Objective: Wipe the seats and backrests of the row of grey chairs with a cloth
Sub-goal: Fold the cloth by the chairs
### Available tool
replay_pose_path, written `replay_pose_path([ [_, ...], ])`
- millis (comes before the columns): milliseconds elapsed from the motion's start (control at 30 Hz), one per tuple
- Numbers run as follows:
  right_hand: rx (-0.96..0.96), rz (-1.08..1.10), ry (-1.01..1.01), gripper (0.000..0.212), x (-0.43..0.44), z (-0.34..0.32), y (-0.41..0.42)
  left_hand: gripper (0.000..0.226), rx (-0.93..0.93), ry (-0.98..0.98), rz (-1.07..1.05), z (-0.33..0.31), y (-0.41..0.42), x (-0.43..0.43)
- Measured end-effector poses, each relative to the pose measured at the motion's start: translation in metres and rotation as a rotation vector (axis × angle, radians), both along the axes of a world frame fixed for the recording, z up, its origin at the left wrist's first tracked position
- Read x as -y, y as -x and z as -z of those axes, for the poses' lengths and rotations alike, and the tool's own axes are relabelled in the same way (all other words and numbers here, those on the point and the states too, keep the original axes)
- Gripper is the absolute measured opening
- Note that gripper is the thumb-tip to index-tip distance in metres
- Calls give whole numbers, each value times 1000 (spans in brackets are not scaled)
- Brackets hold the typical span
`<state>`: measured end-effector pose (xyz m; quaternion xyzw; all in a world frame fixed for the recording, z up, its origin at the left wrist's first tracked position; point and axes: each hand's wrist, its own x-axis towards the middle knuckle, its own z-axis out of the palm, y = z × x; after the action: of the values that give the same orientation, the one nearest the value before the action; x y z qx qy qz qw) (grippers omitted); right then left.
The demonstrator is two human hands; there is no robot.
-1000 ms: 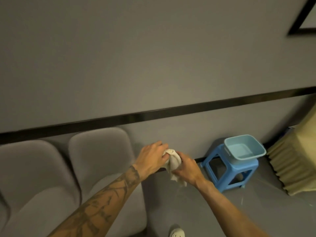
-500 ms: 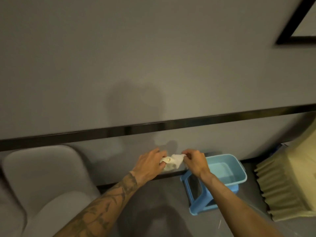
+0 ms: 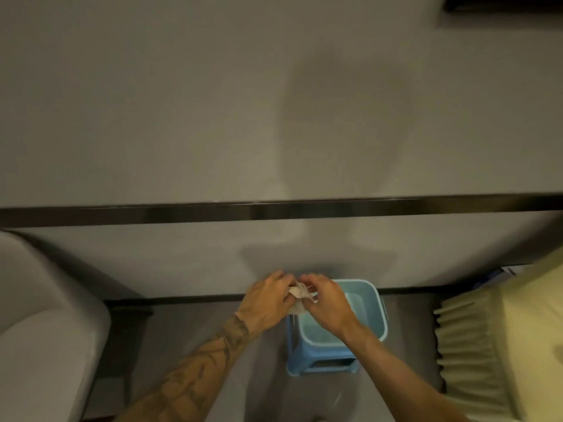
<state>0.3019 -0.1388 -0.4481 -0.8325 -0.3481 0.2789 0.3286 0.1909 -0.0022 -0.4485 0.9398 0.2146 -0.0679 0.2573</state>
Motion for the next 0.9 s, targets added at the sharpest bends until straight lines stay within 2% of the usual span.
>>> replay_pose_path([
  [200, 48, 74, 148, 36, 27, 65, -51, 45, -93, 30, 17, 56, -32, 10],
  [333, 73, 86, 263, 33, 24, 122, -80, 42, -125, -13, -24, 110, -31, -3],
  [467, 100, 117, 284, 38, 10, 192, -100, 44, -167, -31, -80, 181, -24, -17],
  [667, 127, 135, 256, 37, -7, 307, -103, 49, -258, -47, -47, 285, -22, -28],
  [733, 120, 95, 285, 37, -3, 342, -96, 49, -261, -28, -63, 310, -24, -25],
  [800, 80, -22, 399, 42, 6, 369, -85, 48, -262, -23, -66, 328, -23, -19],
  [900, -19, -78, 491, 47, 22, 384, -75, 50, -297, -8, -44, 336, -17, -9],
])
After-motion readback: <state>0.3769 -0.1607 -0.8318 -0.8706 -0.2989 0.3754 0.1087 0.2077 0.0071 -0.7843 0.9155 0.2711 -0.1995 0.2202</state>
